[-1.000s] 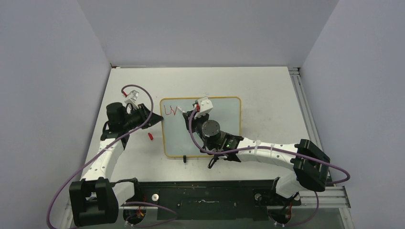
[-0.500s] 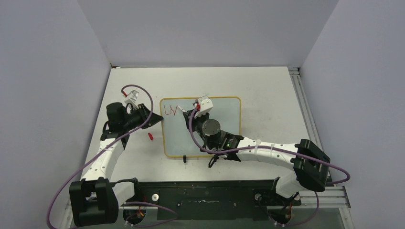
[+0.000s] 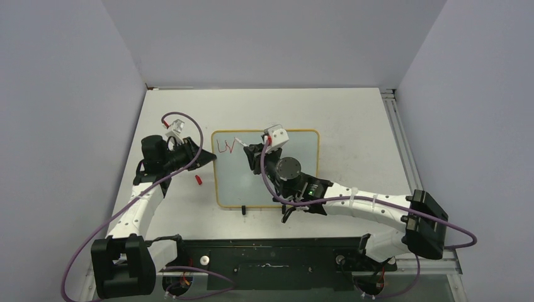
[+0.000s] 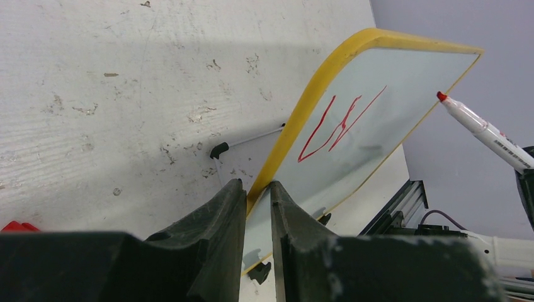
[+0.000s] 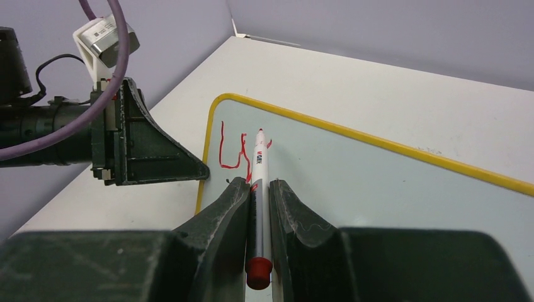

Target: Write a sentence on the whiteboard

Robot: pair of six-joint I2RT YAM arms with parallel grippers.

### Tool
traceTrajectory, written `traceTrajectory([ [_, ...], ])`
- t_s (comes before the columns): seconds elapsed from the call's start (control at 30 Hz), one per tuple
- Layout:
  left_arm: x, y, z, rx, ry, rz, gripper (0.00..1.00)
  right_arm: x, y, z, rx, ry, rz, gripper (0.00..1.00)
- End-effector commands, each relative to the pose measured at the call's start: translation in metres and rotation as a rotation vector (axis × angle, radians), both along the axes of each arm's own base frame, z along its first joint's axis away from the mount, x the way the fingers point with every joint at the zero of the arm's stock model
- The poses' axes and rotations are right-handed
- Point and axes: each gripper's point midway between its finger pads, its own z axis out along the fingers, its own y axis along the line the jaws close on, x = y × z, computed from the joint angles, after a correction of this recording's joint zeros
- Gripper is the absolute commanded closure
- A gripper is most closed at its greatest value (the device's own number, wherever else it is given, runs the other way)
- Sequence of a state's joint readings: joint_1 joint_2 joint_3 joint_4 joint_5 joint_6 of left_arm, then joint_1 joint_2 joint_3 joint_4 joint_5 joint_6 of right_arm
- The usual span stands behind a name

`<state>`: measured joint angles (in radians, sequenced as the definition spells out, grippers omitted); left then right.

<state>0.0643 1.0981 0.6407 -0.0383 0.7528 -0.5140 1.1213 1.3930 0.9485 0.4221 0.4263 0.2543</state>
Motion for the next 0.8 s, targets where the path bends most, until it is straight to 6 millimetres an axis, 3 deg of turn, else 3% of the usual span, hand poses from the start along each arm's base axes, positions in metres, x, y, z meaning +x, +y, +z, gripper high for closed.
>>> traceTrajectory([
  [0.0,0.007,-0.002,0.019,0.006,-0.054,-0.022,0.81,-0.010,-0.007,0.007,0.035,0.001,0.016,0.95],
  [0.27,0.007,-0.002,0.018,0.008,-0.052,-0.021,0.81,-0.008,-0.009,-0.010,0.016,0.027,0.013,0.95],
  [0.77,0.007,-0.002,0.018,0.009,-0.053,-0.022,0.81,0.000,-0.007,-0.021,0.002,0.044,-0.003,0.95],
])
